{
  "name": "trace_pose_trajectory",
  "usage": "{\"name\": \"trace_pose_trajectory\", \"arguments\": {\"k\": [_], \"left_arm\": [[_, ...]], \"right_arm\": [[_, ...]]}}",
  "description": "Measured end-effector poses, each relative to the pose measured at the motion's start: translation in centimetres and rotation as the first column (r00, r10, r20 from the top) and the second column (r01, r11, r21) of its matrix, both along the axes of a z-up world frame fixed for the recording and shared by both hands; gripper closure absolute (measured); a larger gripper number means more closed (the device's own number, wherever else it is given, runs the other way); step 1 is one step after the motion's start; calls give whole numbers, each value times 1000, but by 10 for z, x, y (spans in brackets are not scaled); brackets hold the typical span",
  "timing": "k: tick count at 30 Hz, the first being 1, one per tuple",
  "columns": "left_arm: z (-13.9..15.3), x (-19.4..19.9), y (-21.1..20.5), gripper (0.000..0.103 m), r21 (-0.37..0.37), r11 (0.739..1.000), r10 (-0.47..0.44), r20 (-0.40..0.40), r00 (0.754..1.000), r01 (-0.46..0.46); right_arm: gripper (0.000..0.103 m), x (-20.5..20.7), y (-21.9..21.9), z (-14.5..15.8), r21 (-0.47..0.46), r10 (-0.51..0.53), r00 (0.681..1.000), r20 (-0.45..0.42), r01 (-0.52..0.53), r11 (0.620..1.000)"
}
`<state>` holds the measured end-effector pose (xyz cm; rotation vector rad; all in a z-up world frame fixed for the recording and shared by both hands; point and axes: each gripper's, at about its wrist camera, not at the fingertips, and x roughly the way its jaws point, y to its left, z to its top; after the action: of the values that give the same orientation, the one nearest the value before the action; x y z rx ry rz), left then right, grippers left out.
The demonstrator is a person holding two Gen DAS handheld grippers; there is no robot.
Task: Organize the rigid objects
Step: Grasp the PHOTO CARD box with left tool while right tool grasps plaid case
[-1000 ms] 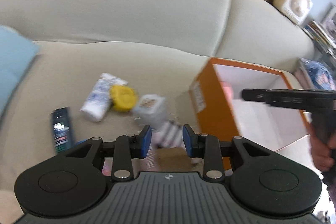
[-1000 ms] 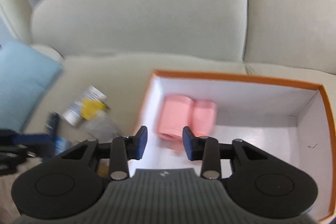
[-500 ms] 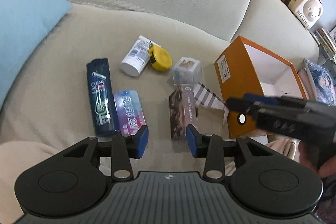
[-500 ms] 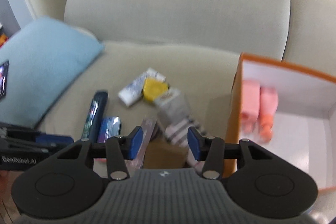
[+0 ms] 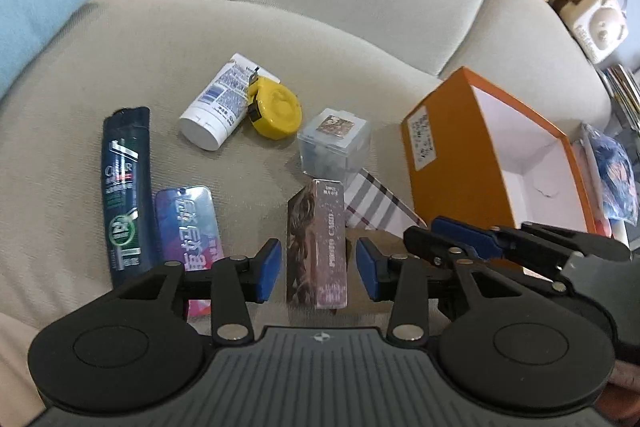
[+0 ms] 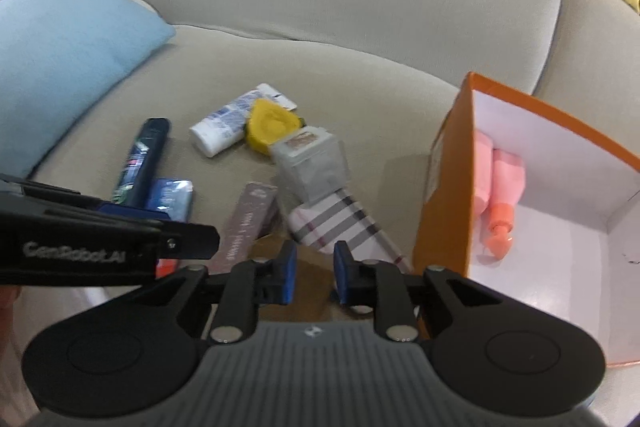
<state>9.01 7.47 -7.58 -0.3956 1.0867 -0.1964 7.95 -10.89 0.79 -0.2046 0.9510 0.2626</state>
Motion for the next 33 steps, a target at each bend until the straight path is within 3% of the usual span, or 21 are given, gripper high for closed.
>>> {"name": "trace_pose_trajectory", "arguments": {"k": [9, 16, 21, 27, 29, 33], "left_arm": [[-24, 30, -6, 51, -28, 998, 45, -95, 994, -48], [-35, 42, -7, 57, -28, 997, 61, -142, 988, -65], [-31, 37, 4, 76, -19, 998, 59, -145, 988, -62], [-36, 33, 12, 76, -49, 995, 77, -154, 985, -85], [-36, 33, 11, 77, -42, 996, 74, -137, 988, -80], [-27, 28, 14, 79, -32, 995, 88, -93, 992, -92]], "right_arm": [[84, 24, -13, -9, -46, -9, 1000, -1, 9, 999], [84, 37, -11, -11, -85, 75, 997, -4, -76, 993], [84, 53, -5, -10, -73, 195, 975, -103, -203, 977], [82, 83, 0, -25, -36, 196, 932, -305, -217, 975], [73, 90, 2, -29, -49, 179, 926, -332, -207, 977], [68, 98, 9, -34, -76, 174, 909, -379, -217, 973]]}}
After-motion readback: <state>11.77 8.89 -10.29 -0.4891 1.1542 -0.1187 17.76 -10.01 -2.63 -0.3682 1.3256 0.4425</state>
